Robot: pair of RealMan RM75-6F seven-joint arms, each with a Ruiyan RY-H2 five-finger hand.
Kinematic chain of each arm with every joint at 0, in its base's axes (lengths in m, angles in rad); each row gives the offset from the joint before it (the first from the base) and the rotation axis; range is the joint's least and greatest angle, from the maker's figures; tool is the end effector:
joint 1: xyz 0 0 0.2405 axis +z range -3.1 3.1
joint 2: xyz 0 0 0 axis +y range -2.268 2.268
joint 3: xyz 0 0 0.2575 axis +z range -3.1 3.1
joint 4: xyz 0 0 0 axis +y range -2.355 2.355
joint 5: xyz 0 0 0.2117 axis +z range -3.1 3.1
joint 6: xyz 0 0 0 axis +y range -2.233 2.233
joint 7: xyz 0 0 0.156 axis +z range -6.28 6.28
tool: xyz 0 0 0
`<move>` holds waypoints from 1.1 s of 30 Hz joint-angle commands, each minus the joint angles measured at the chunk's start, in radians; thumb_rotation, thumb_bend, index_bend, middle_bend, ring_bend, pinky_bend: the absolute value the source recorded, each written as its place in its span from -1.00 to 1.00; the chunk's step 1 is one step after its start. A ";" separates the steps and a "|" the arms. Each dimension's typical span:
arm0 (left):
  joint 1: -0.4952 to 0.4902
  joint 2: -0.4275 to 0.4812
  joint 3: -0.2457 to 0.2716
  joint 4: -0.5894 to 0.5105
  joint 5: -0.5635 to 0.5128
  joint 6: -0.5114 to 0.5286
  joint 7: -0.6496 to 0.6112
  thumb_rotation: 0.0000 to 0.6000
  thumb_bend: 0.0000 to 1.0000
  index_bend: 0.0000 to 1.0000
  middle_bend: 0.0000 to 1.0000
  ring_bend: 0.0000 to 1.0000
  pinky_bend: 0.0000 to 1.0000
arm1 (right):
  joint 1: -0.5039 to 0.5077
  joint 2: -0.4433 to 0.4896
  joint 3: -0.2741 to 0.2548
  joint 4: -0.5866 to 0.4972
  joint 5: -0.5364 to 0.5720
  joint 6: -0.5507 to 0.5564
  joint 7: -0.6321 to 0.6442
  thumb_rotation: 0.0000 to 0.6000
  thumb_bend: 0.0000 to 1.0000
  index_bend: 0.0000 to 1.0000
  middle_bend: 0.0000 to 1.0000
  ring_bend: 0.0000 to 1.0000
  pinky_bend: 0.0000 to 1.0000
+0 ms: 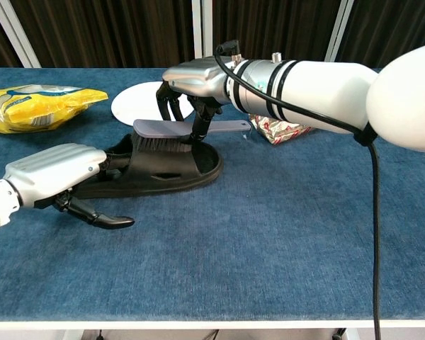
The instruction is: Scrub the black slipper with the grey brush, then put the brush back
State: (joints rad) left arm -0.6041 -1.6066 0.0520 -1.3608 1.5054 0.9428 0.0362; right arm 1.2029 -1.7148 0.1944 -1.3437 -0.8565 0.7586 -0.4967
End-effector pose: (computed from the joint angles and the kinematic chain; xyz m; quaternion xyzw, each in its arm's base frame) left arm -0.1988 0.2714 -0.0722 -0.8081 -0.3903 -0.3345 0.2877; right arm 0.0008 -0.3807 -0.0933 0.8412 -0.2830 0.3401 0.3110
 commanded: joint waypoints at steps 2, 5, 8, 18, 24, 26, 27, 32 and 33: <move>0.001 0.002 0.001 -0.001 0.001 0.003 -0.001 -0.19 -0.72 -0.51 -0.43 -0.53 -0.23 | 0.018 -0.038 0.021 0.054 0.022 0.011 -0.013 1.00 0.14 1.00 0.48 0.36 0.45; 0.003 0.004 0.001 -0.003 0.003 0.007 -0.002 -0.18 -0.72 -0.51 -0.43 -0.53 -0.23 | 0.031 -0.060 0.032 0.095 0.040 0.004 -0.021 1.00 0.14 1.00 0.48 0.36 0.45; 0.004 0.007 0.001 -0.004 0.002 0.009 -0.003 -0.19 -0.72 -0.51 -0.43 -0.53 -0.23 | 0.040 -0.074 0.044 0.126 0.047 0.007 -0.026 1.00 0.14 1.00 0.48 0.36 0.45; 0.009 0.014 0.001 -0.011 0.002 0.016 -0.003 -0.19 -0.72 -0.51 -0.43 -0.53 -0.23 | -0.066 0.099 0.013 -0.093 -0.099 0.153 -0.006 1.00 0.12 1.00 0.48 0.36 0.45; 0.012 0.021 -0.002 -0.018 0.000 0.024 -0.003 -0.18 -0.72 -0.51 -0.43 -0.53 -0.23 | -0.201 0.299 -0.078 -0.330 -0.182 0.274 -0.031 1.00 0.09 1.00 0.48 0.36 0.45; 0.013 0.024 -0.004 -0.020 0.002 0.029 -0.004 -0.20 -0.72 -0.51 -0.43 -0.53 -0.23 | -0.243 0.355 -0.108 -0.385 -0.196 0.308 -0.040 1.00 0.09 1.00 0.48 0.36 0.45; 0.014 0.026 -0.005 -0.022 0.004 0.034 -0.005 -0.19 -0.72 -0.51 -0.43 -0.53 -0.23 | -0.270 0.389 -0.127 -0.414 -0.202 0.329 -0.048 1.00 0.09 1.00 0.48 0.36 0.45; 0.021 0.044 -0.013 -0.039 0.012 0.065 -0.003 -0.18 -0.72 -0.51 -0.43 -0.53 -0.23 | -0.365 0.480 -0.210 -0.485 -0.226 0.379 -0.071 1.00 0.09 1.00 0.49 0.36 0.45; 0.024 0.052 -0.017 -0.046 0.012 0.074 0.001 -0.19 -0.72 -0.51 -0.43 -0.53 -0.23 | -0.385 0.491 -0.230 -0.494 -0.234 0.385 -0.072 1.00 0.09 1.00 0.49 0.36 0.45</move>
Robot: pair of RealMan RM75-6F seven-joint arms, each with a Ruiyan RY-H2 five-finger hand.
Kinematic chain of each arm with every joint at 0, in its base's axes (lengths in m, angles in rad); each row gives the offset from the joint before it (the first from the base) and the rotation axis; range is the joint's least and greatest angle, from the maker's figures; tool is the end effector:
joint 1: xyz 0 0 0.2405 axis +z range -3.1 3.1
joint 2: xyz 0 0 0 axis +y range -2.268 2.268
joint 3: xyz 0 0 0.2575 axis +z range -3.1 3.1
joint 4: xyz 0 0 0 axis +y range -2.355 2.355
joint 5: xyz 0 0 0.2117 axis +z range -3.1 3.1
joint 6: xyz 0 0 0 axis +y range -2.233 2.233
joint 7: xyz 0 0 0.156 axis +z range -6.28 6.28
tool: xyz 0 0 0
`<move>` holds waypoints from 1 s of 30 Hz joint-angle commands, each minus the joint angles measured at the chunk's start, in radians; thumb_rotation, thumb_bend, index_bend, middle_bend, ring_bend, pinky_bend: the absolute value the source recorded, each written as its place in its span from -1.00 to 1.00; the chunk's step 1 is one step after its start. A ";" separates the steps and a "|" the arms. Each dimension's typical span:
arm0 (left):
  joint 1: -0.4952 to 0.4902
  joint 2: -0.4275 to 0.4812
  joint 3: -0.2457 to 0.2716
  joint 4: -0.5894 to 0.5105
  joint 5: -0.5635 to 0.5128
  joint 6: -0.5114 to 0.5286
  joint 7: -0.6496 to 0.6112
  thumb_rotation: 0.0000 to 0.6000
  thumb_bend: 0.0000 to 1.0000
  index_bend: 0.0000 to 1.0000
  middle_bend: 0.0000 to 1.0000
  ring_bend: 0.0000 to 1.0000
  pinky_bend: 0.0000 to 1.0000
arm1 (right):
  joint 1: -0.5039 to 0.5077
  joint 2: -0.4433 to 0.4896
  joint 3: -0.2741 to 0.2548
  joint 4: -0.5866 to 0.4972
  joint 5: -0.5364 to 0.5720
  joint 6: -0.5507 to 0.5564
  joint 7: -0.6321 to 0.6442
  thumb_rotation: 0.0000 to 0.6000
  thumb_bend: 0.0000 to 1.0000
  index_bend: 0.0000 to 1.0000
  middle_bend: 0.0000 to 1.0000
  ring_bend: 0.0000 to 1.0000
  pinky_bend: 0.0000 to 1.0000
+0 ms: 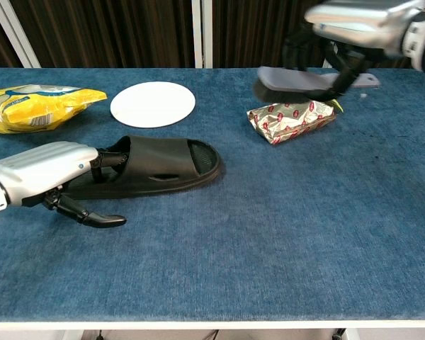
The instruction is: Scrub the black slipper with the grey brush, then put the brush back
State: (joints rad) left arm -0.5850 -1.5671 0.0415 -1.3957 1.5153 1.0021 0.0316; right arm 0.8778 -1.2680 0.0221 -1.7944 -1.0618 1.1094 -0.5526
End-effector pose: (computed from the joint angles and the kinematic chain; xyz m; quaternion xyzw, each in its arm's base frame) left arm -0.1988 0.2745 -0.0534 -0.7928 -0.3868 -0.3593 0.3047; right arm -0.1153 -0.3398 0.0450 0.7964 -0.2492 0.3339 0.4384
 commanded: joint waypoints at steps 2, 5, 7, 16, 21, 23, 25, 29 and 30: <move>0.011 0.027 -0.014 -0.024 -0.005 0.031 0.025 -0.33 -0.72 -0.49 -0.43 -0.53 -0.23 | -0.094 0.053 -0.087 -0.049 -0.043 0.044 -0.019 1.00 0.09 1.00 0.49 0.36 0.45; 0.024 0.051 -0.026 -0.052 -0.019 0.056 0.058 -0.54 -0.72 -0.48 -0.43 -0.53 -0.23 | -0.132 0.043 -0.118 -0.043 -0.055 0.051 -0.037 1.00 0.09 1.00 0.49 0.36 0.45; 0.036 0.071 -0.034 -0.076 -0.023 0.083 0.073 -0.62 -0.72 -0.47 -0.44 -0.53 -0.23 | -0.150 0.027 -0.131 -0.035 -0.062 0.051 -0.053 1.00 0.09 1.00 0.49 0.36 0.45; 0.093 0.146 -0.059 -0.150 -0.016 0.210 0.096 -0.69 -0.72 -0.45 -0.44 -0.53 -0.23 | -0.169 -0.052 -0.114 0.014 -0.008 0.019 -0.149 1.00 0.09 1.00 0.49 0.36 0.45; 0.130 0.170 -0.062 -0.153 -0.019 0.262 0.076 -0.69 -0.72 -0.45 -0.44 -0.53 -0.23 | -0.165 -0.109 -0.087 0.050 0.033 0.020 -0.222 1.00 0.09 1.00 0.49 0.36 0.45; 0.142 0.177 -0.063 -0.149 -0.018 0.278 0.063 -0.68 -0.72 -0.45 -0.44 -0.53 -0.23 | -0.163 -0.130 -0.076 0.063 0.057 0.012 -0.240 1.00 0.09 1.00 0.49 0.36 0.45; 0.151 0.181 -0.063 -0.143 -0.017 0.289 0.053 -0.69 -0.72 -0.45 -0.44 -0.53 -0.24 | -0.161 -0.145 -0.069 0.075 0.073 0.006 -0.252 1.00 0.09 1.00 0.49 0.36 0.45; 0.166 0.191 -0.064 -0.133 -0.016 0.303 0.037 -0.69 -0.72 -0.45 -0.44 -0.53 -0.24 | -0.162 -0.169 -0.060 0.096 0.088 0.002 -0.268 1.00 0.06 1.00 0.49 0.36 0.43; 0.169 0.192 -0.065 -0.132 -0.016 0.306 0.034 -0.69 -0.72 -0.45 -0.44 -0.53 -0.24 | -0.163 -0.171 -0.058 0.098 0.090 0.002 -0.270 1.00 0.06 1.00 0.49 0.36 0.43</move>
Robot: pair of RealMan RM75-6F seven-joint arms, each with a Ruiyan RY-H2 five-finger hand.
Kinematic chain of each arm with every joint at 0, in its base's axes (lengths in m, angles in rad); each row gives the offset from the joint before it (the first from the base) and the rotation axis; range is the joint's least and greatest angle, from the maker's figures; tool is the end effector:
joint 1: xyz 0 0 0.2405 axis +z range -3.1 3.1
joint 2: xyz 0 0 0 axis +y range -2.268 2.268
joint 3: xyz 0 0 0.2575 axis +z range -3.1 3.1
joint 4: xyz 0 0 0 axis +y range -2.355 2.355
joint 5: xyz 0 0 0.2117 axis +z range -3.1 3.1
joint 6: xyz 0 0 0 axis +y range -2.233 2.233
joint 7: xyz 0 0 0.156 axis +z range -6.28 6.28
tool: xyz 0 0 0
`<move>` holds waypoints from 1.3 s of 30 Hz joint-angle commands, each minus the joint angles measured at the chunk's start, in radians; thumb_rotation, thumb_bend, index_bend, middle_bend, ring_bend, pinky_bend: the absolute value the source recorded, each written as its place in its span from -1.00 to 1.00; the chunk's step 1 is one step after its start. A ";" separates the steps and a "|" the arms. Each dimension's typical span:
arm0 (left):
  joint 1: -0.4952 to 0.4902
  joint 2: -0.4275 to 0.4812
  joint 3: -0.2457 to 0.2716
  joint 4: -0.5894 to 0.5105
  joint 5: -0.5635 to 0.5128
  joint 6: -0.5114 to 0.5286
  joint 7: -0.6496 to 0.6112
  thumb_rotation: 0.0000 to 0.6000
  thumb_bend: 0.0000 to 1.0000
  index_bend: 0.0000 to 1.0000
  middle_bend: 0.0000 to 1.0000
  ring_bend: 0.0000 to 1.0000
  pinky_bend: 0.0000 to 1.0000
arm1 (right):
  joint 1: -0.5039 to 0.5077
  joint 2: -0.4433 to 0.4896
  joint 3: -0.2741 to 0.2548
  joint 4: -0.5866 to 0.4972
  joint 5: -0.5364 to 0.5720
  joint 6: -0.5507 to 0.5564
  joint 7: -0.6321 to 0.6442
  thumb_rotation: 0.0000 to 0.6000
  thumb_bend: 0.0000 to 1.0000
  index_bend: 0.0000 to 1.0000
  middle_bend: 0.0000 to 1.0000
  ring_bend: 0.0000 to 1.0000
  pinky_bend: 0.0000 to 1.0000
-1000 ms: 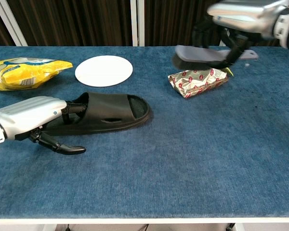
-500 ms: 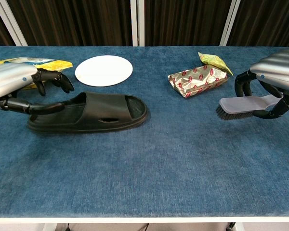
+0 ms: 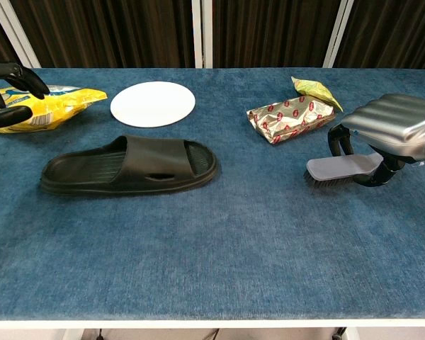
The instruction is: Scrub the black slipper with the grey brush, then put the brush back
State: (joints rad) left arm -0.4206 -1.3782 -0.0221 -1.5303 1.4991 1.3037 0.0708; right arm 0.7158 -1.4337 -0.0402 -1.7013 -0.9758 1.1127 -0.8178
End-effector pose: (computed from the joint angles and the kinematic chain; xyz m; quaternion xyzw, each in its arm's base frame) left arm -0.2295 0.2731 0.0496 -0.6909 -0.3642 -0.4384 0.4448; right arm -0.1851 -0.2991 -0.0089 0.8159 -0.2615 0.2062 0.4727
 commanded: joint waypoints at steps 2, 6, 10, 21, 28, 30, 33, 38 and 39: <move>0.009 0.004 -0.003 0.005 0.002 0.009 -0.011 -0.69 -0.72 -0.45 -0.44 -0.53 -0.24 | -0.001 -0.009 0.008 0.010 0.011 -0.003 -0.011 1.00 0.04 1.00 0.49 0.36 0.41; 0.012 0.003 -0.004 0.010 0.006 0.007 -0.016 -0.68 -0.72 -0.45 -0.44 -0.53 -0.24 | -0.001 -0.009 0.012 0.013 0.014 -0.015 -0.009 1.00 -0.03 0.87 0.45 0.32 0.34; 0.011 0.000 -0.005 0.013 0.009 -0.001 -0.018 -0.69 -0.72 -0.45 -0.44 -0.53 -0.24 | 0.001 0.000 0.013 0.008 0.014 -0.033 -0.005 1.00 -0.09 0.60 0.28 0.16 0.20; 0.013 -0.003 -0.003 0.012 0.021 -0.013 -0.039 -0.69 -0.72 -0.45 -0.44 -0.53 -0.24 | 0.010 0.016 0.019 -0.011 0.030 -0.068 -0.002 1.00 -0.27 0.32 0.08 -0.12 -0.08; 0.016 0.000 -0.007 0.013 0.026 -0.011 -0.051 -0.68 -0.73 -0.45 -0.44 -0.53 -0.24 | 0.021 0.031 0.016 -0.023 0.038 -0.091 -0.007 1.00 -0.34 0.15 -0.04 -0.26 -0.23; 0.017 0.000 -0.008 0.014 0.026 -0.010 -0.053 -0.69 -0.72 -0.45 -0.44 -0.53 -0.24 | 0.024 0.031 0.015 -0.025 0.041 -0.096 -0.008 1.00 -0.35 0.12 -0.09 -0.30 -0.26; 0.017 0.000 -0.010 0.014 0.027 -0.011 -0.054 -0.68 -0.72 -0.45 -0.44 -0.53 -0.24 | 0.027 0.033 0.013 -0.027 0.042 -0.101 -0.008 1.00 -0.40 0.02 -0.16 -0.37 -0.33; 0.019 0.004 -0.012 0.009 0.031 -0.007 -0.051 -0.69 -0.73 -0.45 -0.44 -0.53 -0.24 | 0.034 0.037 0.009 -0.033 0.056 -0.110 -0.016 1.00 -0.47 -0.16 -0.29 -0.48 -0.43; 0.020 0.005 -0.012 0.008 0.031 -0.007 -0.051 -0.69 -0.73 -0.45 -0.44 -0.53 -0.24 | 0.036 0.038 0.009 -0.035 0.057 -0.110 -0.019 1.00 -0.48 -0.19 -0.32 -0.50 -0.45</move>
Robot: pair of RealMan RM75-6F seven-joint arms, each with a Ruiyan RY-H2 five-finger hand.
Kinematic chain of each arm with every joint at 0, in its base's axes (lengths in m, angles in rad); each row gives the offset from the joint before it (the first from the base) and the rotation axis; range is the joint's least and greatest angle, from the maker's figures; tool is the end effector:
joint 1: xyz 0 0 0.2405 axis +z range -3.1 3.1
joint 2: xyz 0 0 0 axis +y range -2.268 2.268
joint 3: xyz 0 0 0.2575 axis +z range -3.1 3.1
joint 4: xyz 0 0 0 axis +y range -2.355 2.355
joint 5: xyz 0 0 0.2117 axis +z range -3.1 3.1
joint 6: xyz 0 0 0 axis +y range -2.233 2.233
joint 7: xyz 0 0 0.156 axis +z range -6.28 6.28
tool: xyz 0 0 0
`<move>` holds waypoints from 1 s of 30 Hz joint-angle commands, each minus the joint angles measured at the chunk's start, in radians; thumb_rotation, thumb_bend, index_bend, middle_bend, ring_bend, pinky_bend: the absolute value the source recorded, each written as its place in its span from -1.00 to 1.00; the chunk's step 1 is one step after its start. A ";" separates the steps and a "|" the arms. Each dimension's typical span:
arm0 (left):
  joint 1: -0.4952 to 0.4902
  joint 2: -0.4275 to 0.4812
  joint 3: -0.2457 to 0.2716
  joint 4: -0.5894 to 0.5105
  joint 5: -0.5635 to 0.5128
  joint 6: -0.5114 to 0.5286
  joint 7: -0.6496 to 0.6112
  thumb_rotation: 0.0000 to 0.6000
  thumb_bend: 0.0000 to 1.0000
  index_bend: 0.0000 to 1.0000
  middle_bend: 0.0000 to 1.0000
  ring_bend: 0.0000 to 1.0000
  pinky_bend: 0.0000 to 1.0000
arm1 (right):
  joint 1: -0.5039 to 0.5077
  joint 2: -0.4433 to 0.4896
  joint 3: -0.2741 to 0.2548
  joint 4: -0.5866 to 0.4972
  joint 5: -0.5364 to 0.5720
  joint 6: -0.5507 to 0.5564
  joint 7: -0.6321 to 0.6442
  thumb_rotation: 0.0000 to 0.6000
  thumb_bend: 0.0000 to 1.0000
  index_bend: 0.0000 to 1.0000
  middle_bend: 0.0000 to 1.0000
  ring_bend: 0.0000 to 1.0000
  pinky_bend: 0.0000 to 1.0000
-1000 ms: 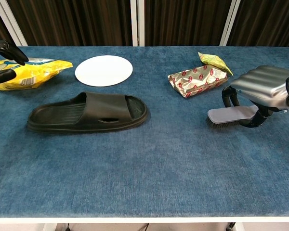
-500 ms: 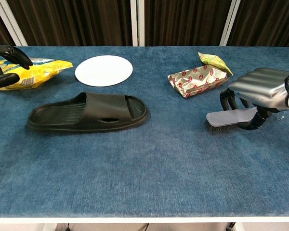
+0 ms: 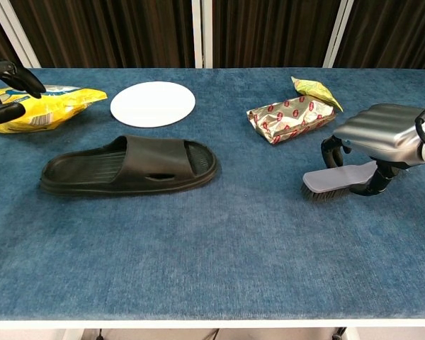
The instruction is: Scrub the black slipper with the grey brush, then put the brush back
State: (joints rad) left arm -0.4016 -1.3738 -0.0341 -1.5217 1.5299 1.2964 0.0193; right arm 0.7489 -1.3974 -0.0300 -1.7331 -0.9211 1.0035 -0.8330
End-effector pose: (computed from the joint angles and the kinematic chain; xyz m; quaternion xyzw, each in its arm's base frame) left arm -0.2319 0.2708 0.0512 -0.6858 -0.3744 -0.4482 0.4344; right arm -0.1818 -0.2995 -0.0127 0.8375 -0.2724 0.1806 0.4379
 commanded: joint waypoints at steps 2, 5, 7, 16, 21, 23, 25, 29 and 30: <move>0.002 0.002 0.000 -0.002 0.000 0.000 0.002 -0.68 -0.73 -0.45 -0.44 -0.53 -0.24 | 0.004 0.003 -0.001 -0.007 0.002 0.002 -0.004 1.00 -0.51 -0.26 -0.39 -0.56 -0.49; 0.003 0.002 -0.001 -0.003 0.000 -0.001 0.003 -0.68 -0.73 -0.45 -0.44 -0.53 -0.24 | 0.003 0.007 -0.003 -0.013 -0.003 0.005 -0.001 1.00 -0.52 -0.42 -0.50 -0.67 -0.57; 0.003 0.003 -0.002 -0.004 0.001 -0.001 0.002 -0.68 -0.73 -0.45 -0.44 -0.53 -0.24 | 0.002 0.012 -0.005 -0.019 -0.005 0.007 0.003 1.00 -0.53 -0.55 -0.58 -0.77 -0.64; 0.013 0.012 -0.007 -0.018 0.011 0.024 0.018 -0.69 -0.73 -0.45 -0.44 -0.53 -0.24 | -0.045 0.086 -0.022 -0.115 -0.122 0.116 0.033 1.00 -0.65 -1.00 -1.00 -1.00 -1.00; 0.040 0.022 -0.012 -0.024 0.010 0.072 0.046 -0.68 -0.73 -0.45 -0.44 -0.53 -0.24 | -0.264 0.149 -0.108 -0.204 -0.433 0.481 0.162 1.00 -0.69 -1.00 -1.00 -1.00 -1.00; 0.059 0.021 -0.011 -0.018 0.003 0.095 0.064 -0.68 -0.73 -0.45 -0.44 -0.53 -0.24 | -0.373 0.152 -0.136 -0.170 -0.506 0.625 0.274 1.00 -0.69 -1.00 -1.00 -1.00 -1.00; 0.080 0.018 -0.008 -0.008 -0.005 0.119 0.084 -0.69 -0.73 -0.45 -0.44 -0.53 -0.24 | -0.452 0.147 -0.146 -0.115 -0.528 0.715 0.372 1.00 -0.67 -1.00 -1.00 -1.00 -1.00; 0.132 0.002 0.003 0.032 -0.004 0.191 0.114 -0.70 -0.73 -0.56 -0.52 -0.57 -0.28 | -0.567 0.118 -0.129 0.038 -0.493 0.789 0.605 1.00 -0.65 -1.00 -1.00 -1.00 -1.00; 0.147 0.000 0.008 0.040 -0.005 0.206 0.121 -0.71 -0.73 -0.58 -0.56 -0.59 -0.30 | -0.590 0.111 -0.120 0.076 -0.470 0.789 0.647 1.00 -0.65 -1.00 -1.00 -1.00 -1.00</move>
State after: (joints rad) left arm -0.2777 -1.3665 -0.0343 -1.4995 1.5264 1.4789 0.1255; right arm 0.3069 -1.2772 -0.1378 -1.7996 -1.3672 1.6985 -0.4072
